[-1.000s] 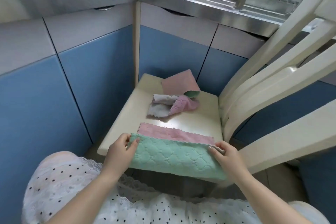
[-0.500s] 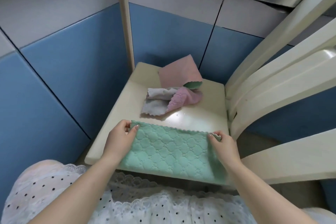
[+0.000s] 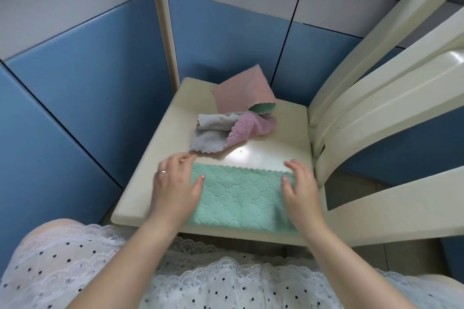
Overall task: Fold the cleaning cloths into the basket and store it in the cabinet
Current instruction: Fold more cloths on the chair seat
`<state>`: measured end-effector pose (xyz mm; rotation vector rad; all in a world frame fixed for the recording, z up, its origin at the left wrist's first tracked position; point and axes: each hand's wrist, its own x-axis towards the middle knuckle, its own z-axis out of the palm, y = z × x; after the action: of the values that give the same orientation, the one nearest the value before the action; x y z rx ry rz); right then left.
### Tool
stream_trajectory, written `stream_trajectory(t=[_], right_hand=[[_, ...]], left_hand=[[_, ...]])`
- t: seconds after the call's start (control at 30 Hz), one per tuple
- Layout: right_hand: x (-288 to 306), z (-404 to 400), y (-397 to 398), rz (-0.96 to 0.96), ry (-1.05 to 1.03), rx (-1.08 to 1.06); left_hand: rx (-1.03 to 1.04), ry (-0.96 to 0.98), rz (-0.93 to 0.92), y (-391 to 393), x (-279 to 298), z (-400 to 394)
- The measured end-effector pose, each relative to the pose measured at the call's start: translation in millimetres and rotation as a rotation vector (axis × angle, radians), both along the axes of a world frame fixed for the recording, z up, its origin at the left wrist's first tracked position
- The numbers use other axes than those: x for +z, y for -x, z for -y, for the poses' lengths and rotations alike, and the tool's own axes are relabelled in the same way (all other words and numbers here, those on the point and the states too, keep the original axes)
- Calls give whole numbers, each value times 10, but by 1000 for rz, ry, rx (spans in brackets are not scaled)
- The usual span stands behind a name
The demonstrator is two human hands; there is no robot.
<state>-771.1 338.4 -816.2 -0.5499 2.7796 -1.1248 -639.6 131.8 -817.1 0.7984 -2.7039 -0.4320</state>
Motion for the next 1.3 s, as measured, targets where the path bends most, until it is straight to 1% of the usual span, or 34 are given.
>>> stream_trajectory(t=[0.07,0.13,0.17,0.2,0.33,0.37,0.5,0.63,0.7,0.77,0.8,0.87,0.9,0.97,1.1,1.17,1.3], right_hand=[[-47,156,-182,-93,-120,182],[-110,329,-351,-129,-241,347],[-146,399,-404,-139,-306,407],[-193,433,-425,-148,-367,440],[-389,302,-351,-200,-507,438],[-410,240,-335,-217,-519,433],[-379,-30,-253,-180,-574,391],[-318,-133,-181,-164,-573,339],[-234,-34,-145,-206,-482,366],[-143,88,-89,-288,-408,501],[-94,152,-78,-281,-422,591],[-60,254,-67,-285,-486,721],[-92,275,-50,-274,-514,739],[-129,243,-25,-285,-572,717],[-107,-34,-62,-337,-587,615],[-130,-199,-119,-352,-628,586],[-165,-397,-251,-395,-635,521]], left_hand=[[-174,36,-24,59,-80,-239],[-274,-27,70,137,-153,-470],[-286,-56,128,165,-200,-541],[-289,-43,197,178,-261,-587],[-289,62,295,123,-381,-591],[-294,90,278,106,-414,-556],[-298,117,308,63,-387,-513],[-334,90,233,49,-364,-523],[-416,76,112,-8,-363,-552],[-545,79,-10,-104,-374,-624],[-589,90,-45,-161,-381,-663],[-632,115,-48,-249,-409,-713],[-637,127,-36,-279,-426,-712],[-632,131,-28,-302,-441,-688],[-628,146,-88,-345,-470,-610],[-624,153,-95,-343,-475,-575],[-640,199,-98,-312,-474,-533]])
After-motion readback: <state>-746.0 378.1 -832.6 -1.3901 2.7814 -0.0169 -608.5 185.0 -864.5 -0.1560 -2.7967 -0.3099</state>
